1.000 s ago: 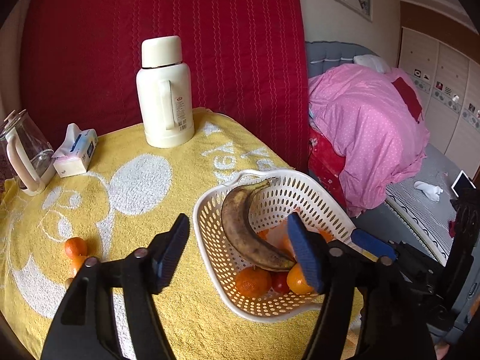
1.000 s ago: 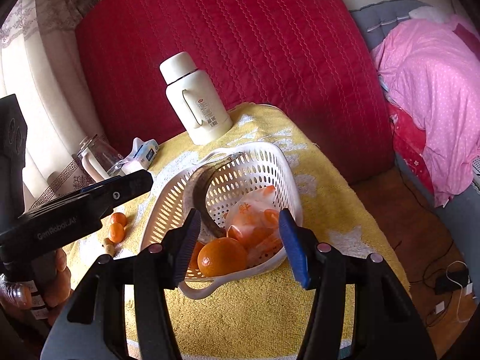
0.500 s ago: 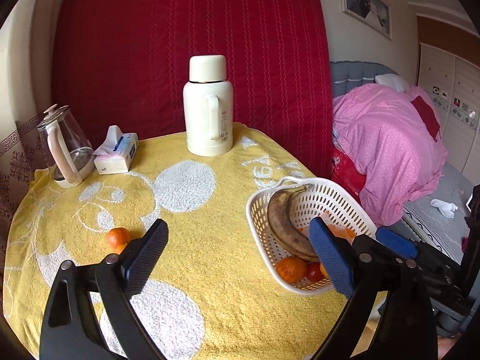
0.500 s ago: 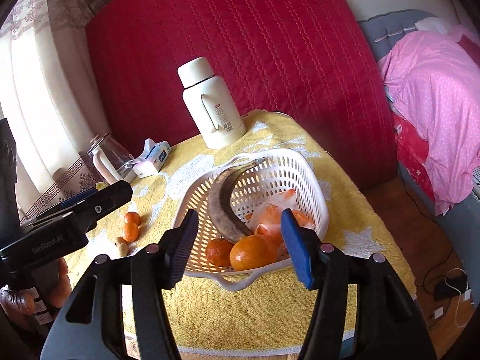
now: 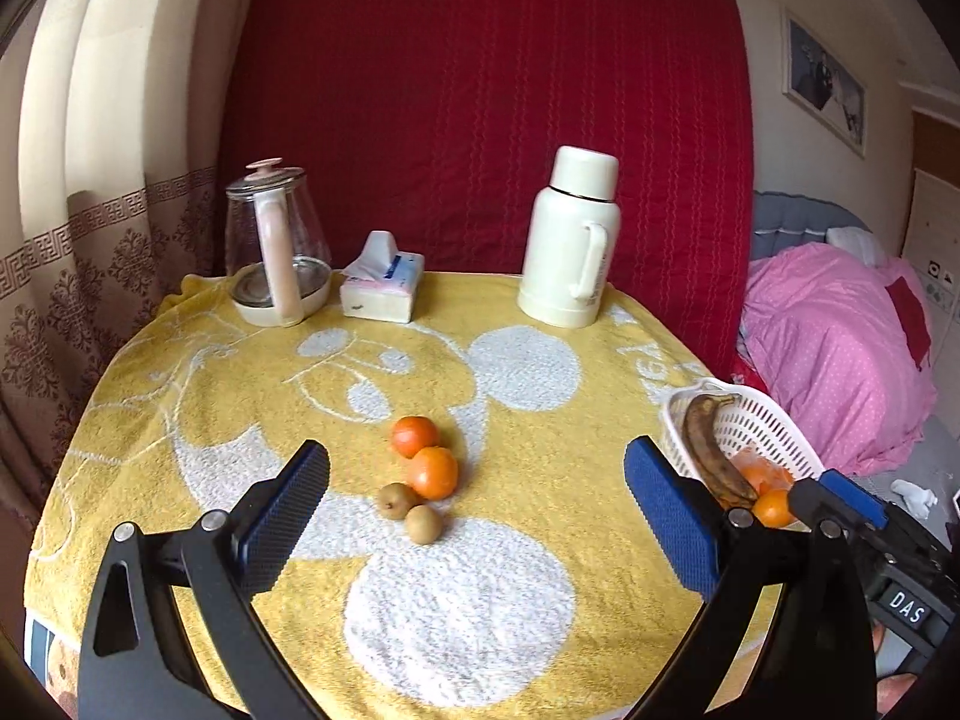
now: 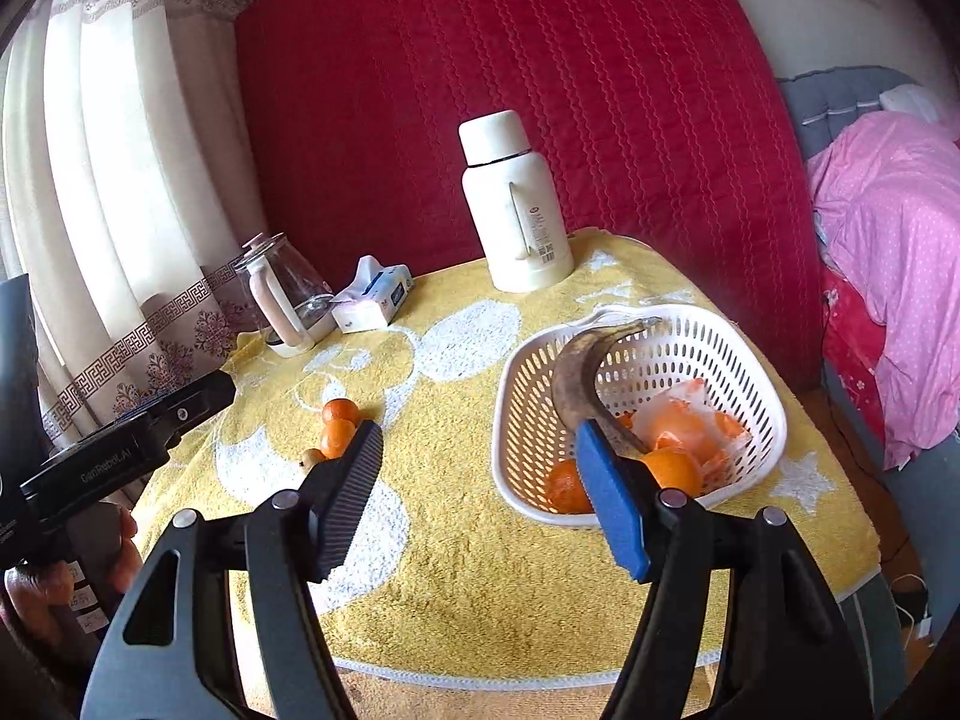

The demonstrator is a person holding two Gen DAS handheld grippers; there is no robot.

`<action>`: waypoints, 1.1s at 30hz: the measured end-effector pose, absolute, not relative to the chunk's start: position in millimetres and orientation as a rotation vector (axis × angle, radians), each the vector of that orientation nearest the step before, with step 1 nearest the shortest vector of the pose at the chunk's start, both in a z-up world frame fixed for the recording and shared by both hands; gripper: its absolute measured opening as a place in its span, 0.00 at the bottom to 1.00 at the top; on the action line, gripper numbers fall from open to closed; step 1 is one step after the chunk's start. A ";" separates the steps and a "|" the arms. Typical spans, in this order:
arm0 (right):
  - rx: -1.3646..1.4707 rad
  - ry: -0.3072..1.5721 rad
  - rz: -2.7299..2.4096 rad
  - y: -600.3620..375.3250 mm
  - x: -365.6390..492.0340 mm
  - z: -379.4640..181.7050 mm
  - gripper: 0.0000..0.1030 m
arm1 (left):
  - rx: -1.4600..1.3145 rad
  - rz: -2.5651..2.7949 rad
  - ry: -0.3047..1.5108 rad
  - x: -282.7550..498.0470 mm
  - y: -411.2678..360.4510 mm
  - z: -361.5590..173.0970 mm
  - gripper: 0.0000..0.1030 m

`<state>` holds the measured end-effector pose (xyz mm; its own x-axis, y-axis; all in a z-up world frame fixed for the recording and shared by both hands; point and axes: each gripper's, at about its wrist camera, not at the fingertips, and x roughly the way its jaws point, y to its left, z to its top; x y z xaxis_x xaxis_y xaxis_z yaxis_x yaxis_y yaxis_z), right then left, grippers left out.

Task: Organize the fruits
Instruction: 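Move both open tools back toward the kiwis and mandarins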

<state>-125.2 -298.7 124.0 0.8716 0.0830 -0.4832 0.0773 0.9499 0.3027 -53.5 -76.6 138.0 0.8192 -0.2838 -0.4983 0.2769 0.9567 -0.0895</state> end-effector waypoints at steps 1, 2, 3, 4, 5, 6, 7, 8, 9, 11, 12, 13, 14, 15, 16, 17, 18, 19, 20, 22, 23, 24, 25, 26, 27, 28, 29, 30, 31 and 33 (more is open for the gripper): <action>0.323 0.518 0.007 -293.7 -124.0 123.0 0.67 | -0.017 -0.283 0.537 -52.7 -68.9 136.3 0.95; 0.328 0.525 0.013 -289.0 -121.5 121.8 0.67 | -0.023 -0.270 0.542 -52.5 -60.2 134.2 0.95; 0.331 0.533 0.022 -283.6 -119.4 119.7 0.67 | -0.027 -0.260 0.546 -52.3 -52.3 132.3 0.95; 0.332 0.540 0.032 -277.6 -117.1 117.4 0.67 | -0.029 -0.250 0.552 -52.6 -44.8 130.5 0.95; 0.329 0.546 0.039 -271.4 -115.0 115.3 0.67 | -0.030 -0.241 0.555 -52.7 -37.3 128.6 0.95; 0.325 0.550 0.045 -265.2 -112.4 113.1 0.67 | -0.031 -0.233 0.555 -53.0 -30.1 126.7 0.95; 0.325 0.558 0.051 -259.5 -108.9 109.9 0.67 | -0.030 -0.223 0.554 -52.6 -23.9 124.9 0.95; 0.324 0.570 0.059 -253.9 -104.9 106.6 0.67 | -0.027 -0.214 0.554 -51.3 -17.9 121.9 0.95; 0.320 0.584 0.066 -248.0 -100.6 103.3 0.67 | -0.026 -0.204 0.555 -50.3 -12.3 119.1 0.95; 0.302 0.615 0.078 -235.5 -91.9 97.5 0.67 | -0.030 -0.191 0.563 -46.8 -1.5 111.5 0.95; 0.292 0.626 0.085 -230.0 -87.6 95.5 0.67 | -0.035 -0.186 0.568 -44.5 3.5 107.3 0.95; 0.280 0.635 0.090 -224.1 -84.0 94.4 0.67 | -0.040 -0.180 0.575 -41.6 8.1 102.9 0.95; 0.267 0.644 0.096 -218.1 -80.1 93.7 0.67 | -0.045 -0.174 0.585 -38.1 12.5 98.3 0.95; 0.255 0.652 0.101 -212.5 -76.4 92.9 0.67 | -0.053 -0.171 0.598 -34.1 16.8 94.1 0.95; 0.246 0.663 0.107 -207.3 -72.2 92.1 0.67 | -0.064 -0.170 0.608 -30.4 21.1 90.3 0.95; 0.242 0.674 0.113 -202.5 -68.4 91.3 0.67 | -0.074 -0.169 0.616 -26.4 24.9 87.5 0.95; 0.240 0.686 0.120 -198.4 -64.5 90.1 0.67 | -0.080 -0.167 0.620 -23.2 28.3 85.1 0.95; 0.236 0.698 0.124 -194.4 -61.2 89.0 0.67 | -0.082 -0.168 0.617 -21.4 30.6 84.2 0.95; 0.231 0.708 0.124 -190.9 -58.0 87.8 0.67 | -0.078 -0.168 0.608 -20.0 32.5 83.6 0.95; 0.220 0.728 0.124 -183.9 -52.1 85.7 0.67 | -0.064 -0.166 0.595 -18.2 34.0 82.3 0.95; 0.220 0.735 0.130 -181.1 -49.9 85.2 0.67 | -0.058 -0.175 0.593 -17.8 34.1 81.4 0.95; 0.218 0.739 0.136 -178.2 -47.8 84.7 0.67 | -0.053 -0.182 0.590 -17.6 34.4 80.6 0.95; 0.210 0.744 0.138 -174.2 -45.6 83.9 0.67 | -0.051 -0.190 0.588 -18.0 34.6 79.7 0.95; 0.201 0.750 0.139 -170.3 -42.6 83.0 0.67 | -0.050 -0.199 0.589 -17.5 35.0 78.7 0.95; 0.195 0.757 0.147 -167.0 -40.1 81.9 0.67 | -0.051 -0.205 0.590 -16.8 35.8 77.8 0.95; 0.187 0.765 0.158 -163.5 -37.2 80.3 0.66 | -0.053 -0.207 0.589 -16.1 36.9 77.0 0.95; 0.175 0.773 0.165 -159.7 -34.1 78.9 0.66 | -0.058 -0.208 0.586 -15.7 38.2 75.9 0.95; 0.160 0.779 0.174 -155.8 -31.1 77.6 0.64 | -0.065 -0.206 0.586 -15.2 39.7 74.3 0.95; 0.145 0.786 0.188 -151.3 -26.8 76.1 0.58 | -0.073 -0.204 0.588 -14.0 41.1 72.4 0.95; 0.127 0.804 0.210 -144.9 -17.7 70.8 0.53 | -0.085 -0.198 0.595 -11.5 43.1 67.5 0.95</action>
